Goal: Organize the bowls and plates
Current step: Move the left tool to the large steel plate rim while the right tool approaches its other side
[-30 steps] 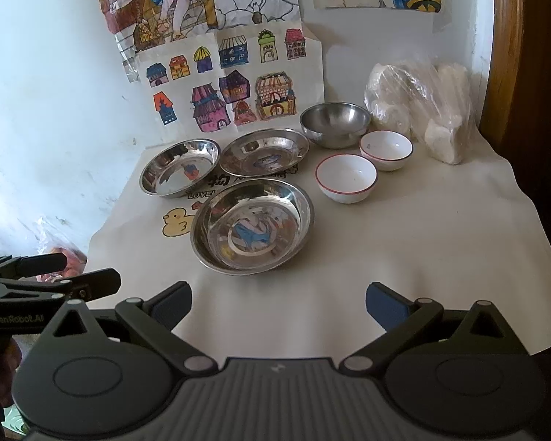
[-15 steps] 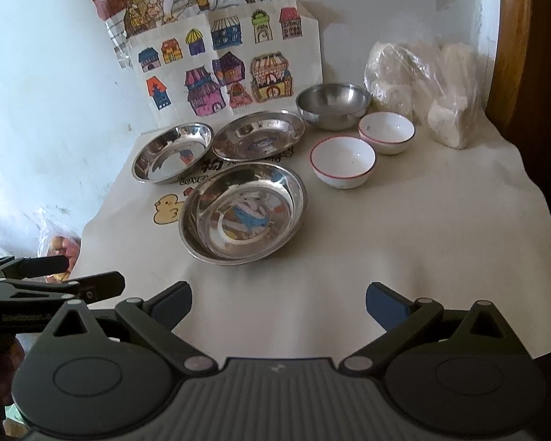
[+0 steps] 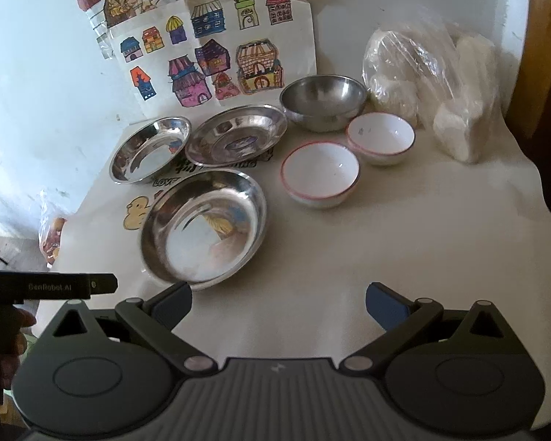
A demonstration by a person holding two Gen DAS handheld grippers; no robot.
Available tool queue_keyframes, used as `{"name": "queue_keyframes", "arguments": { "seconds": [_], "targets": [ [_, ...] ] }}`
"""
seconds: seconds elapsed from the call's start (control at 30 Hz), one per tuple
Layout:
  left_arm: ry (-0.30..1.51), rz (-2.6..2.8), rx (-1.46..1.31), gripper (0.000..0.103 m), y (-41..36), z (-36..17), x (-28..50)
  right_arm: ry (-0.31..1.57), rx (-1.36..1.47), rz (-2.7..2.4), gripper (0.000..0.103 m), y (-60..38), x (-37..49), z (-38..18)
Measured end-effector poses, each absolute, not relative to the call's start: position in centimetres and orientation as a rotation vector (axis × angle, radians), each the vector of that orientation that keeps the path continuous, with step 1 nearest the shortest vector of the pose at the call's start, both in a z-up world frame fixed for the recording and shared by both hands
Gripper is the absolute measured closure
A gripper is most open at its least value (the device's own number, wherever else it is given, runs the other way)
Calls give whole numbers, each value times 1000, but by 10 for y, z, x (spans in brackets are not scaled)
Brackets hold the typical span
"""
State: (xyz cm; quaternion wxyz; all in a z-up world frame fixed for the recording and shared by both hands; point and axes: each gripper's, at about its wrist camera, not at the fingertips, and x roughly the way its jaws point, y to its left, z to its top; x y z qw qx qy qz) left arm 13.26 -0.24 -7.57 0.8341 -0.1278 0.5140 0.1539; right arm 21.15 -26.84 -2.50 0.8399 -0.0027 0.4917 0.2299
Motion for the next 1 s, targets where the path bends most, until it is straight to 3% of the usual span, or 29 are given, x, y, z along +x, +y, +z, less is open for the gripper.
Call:
{"name": "queue_keyframes", "arguments": {
  "seconds": [0.5, 1.0],
  "targets": [
    [1096, 460, -352, 1, -20, -67, 169, 1041, -32, 616, 0, -292, 281, -28],
    [1140, 450, -239, 1, 85, -56, 192, 1023, 84, 607, 0, -223, 277, -31]
  ]
}}
